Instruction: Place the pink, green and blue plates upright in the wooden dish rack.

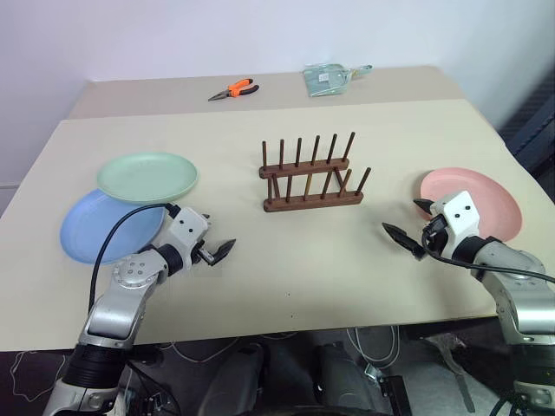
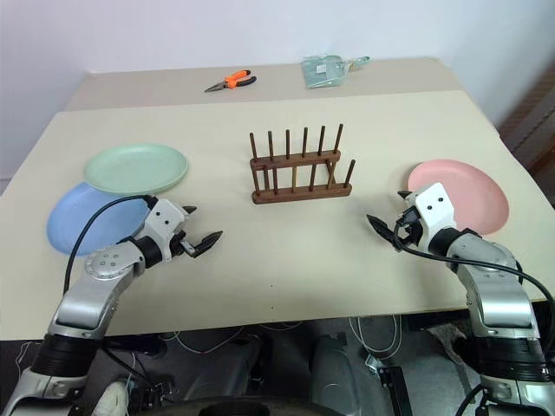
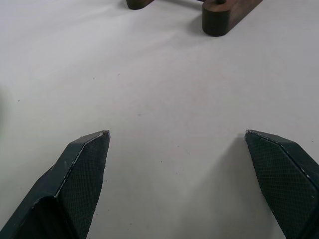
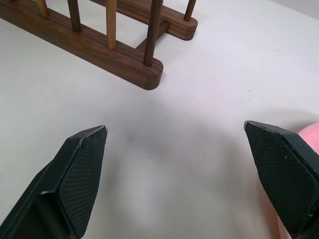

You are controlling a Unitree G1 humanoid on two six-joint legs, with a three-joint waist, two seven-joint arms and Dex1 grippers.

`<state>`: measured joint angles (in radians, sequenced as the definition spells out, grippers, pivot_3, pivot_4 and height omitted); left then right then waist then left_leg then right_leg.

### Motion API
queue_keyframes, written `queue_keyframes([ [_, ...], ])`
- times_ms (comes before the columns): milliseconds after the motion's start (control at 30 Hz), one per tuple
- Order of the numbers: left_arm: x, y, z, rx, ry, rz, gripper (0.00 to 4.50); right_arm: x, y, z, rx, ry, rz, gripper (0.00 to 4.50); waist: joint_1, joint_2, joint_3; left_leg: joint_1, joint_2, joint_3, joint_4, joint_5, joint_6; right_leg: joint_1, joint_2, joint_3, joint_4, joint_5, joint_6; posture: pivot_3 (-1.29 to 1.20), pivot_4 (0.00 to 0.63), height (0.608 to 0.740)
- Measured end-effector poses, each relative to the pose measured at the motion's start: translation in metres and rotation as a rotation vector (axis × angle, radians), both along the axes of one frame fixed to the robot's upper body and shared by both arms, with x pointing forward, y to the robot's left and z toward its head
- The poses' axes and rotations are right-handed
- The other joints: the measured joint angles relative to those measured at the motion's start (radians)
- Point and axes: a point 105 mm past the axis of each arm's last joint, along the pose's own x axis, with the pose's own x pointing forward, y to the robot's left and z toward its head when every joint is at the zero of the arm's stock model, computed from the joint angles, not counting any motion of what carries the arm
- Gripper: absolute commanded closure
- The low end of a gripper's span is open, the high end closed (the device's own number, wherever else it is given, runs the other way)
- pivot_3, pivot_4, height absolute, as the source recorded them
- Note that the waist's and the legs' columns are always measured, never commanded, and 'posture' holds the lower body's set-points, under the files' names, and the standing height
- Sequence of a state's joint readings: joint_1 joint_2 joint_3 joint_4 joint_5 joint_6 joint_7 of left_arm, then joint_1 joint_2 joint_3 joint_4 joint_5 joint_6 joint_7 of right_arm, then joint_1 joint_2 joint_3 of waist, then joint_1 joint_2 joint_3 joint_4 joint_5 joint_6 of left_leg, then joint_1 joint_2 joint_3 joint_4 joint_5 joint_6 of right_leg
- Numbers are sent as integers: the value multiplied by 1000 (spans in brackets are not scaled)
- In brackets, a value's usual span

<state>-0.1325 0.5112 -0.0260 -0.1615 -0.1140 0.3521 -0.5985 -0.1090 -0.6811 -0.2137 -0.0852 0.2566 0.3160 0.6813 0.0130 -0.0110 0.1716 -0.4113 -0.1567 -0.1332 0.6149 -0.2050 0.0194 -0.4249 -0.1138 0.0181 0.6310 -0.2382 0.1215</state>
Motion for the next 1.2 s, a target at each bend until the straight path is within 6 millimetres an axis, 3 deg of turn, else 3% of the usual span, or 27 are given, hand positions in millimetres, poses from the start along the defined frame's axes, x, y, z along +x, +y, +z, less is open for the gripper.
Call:
queue_keyframes([
  [467,6,-13,0,-29,6,-22,60,3,25,7,32,13,86,0,2,0,0,0,0,0,0,0,0,0,0,0,0,0,1,0,150,719],
  [700,55,-56,7,4,18,-196,60,-2,46,4,40,-23,75,0,3,0,0,0,-1,-1,1,0,0,1,0,-2,0,1,2,0,150,719],
  [933,84,-109,8,17,67,-394,60,-16,46,7,36,-51,15,0,18,-1,0,0,-2,-1,2,1,3,2,-2,-3,0,1,3,0,150,719],
  [1033,86,-123,6,10,82,-442,867,-24,41,4,33,-48,-26,0,28,-1,-1,0,-2,-1,2,0,4,2,-2,-3,0,1,4,0,150,719],
  [1200,78,-134,1,-6,86,-525,3330,-27,39,2,27,-47,-52,0,26,-1,-1,0,-2,-1,5,0,4,4,-2,-3,0,1,4,0,150,719],
])
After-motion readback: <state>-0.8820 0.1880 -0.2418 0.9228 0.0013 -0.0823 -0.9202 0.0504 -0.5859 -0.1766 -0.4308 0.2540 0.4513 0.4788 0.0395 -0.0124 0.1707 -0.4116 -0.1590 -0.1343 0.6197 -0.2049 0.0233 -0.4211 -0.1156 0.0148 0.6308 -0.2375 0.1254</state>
